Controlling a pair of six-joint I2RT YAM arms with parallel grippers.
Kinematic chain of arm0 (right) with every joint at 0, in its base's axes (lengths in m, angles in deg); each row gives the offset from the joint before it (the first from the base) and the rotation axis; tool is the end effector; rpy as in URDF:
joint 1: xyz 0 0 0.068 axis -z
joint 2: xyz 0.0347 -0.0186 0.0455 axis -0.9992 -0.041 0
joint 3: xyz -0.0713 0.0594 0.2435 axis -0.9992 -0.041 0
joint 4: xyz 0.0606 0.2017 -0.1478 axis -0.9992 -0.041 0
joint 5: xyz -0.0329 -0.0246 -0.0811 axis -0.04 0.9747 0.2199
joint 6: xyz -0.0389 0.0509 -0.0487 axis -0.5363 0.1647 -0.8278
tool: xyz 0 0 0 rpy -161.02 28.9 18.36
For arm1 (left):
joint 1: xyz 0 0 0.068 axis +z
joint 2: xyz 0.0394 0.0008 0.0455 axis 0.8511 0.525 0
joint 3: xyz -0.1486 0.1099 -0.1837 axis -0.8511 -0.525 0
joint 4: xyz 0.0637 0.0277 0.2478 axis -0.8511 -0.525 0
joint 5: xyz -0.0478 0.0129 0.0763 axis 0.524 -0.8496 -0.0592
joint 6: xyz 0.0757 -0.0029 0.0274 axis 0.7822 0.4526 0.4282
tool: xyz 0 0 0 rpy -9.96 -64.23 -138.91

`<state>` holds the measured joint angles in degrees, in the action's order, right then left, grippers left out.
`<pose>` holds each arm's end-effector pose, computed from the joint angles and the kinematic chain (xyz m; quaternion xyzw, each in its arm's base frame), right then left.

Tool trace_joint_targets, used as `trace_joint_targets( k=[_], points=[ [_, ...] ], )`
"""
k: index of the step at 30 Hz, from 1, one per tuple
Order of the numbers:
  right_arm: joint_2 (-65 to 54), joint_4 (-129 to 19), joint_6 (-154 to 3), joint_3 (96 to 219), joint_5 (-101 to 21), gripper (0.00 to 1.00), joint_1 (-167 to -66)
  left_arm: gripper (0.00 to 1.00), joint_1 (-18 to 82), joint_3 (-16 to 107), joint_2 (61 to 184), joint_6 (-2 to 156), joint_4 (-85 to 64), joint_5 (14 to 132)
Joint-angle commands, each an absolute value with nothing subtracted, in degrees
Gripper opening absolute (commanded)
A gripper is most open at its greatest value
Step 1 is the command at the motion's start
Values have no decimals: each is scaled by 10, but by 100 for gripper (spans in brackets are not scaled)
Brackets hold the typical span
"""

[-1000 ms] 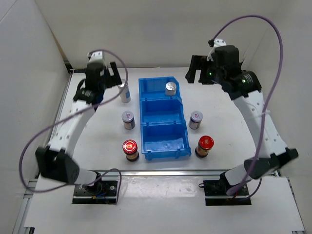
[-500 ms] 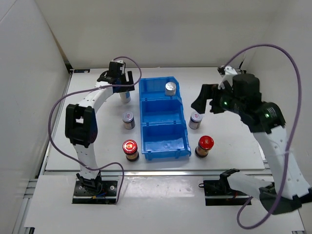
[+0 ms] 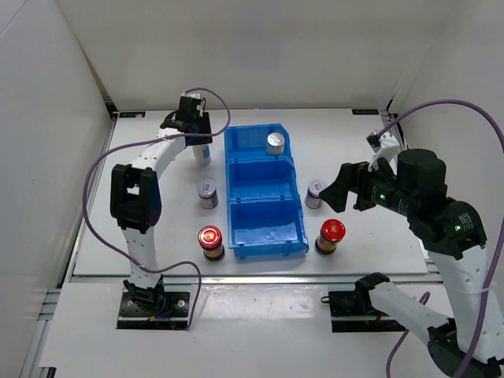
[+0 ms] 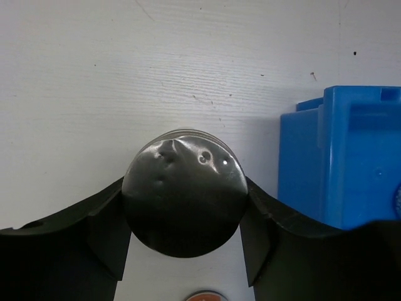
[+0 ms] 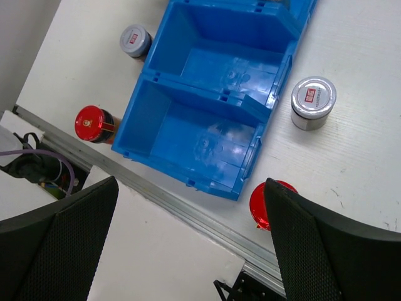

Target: Organize the condiment bottles

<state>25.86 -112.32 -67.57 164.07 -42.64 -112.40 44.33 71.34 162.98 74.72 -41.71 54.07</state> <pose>0.1374 0.0776 0.4250 -0.1212 0.8329 0.2556 0.4757 0.4643 -0.1026 0.2187 -0.0360 0.9256 -0.0069 0.3767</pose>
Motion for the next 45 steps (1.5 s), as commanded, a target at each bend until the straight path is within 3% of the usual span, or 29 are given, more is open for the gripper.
trace_joint_targets(
  k=[1,5,11,20,35,42,45],
  points=[
    [271,-1138,-682,1629,-435,100,-1121,52,441,741,1617,760,-415,547],
    [271,-1149,-688,1629,-430,100,-1121,29,436,747,1584,760,-415,533],
    [277,-1154,-693,1618,-419,100,-1121,20,395,765,1485,747,-402,456],
    [282,-1154,-688,1607,-419,100,-1121,23,259,770,1424,798,-294,409],
    [304,-1196,-694,1606,-391,100,-1121,27,230,789,1554,767,-316,416],
    [310,-1201,-694,1587,-391,100,-1121,36,254,784,1593,725,-347,440],
    [310,-1201,-688,1582,-391,100,-1121,45,259,773,1605,713,-347,458]
  ],
)
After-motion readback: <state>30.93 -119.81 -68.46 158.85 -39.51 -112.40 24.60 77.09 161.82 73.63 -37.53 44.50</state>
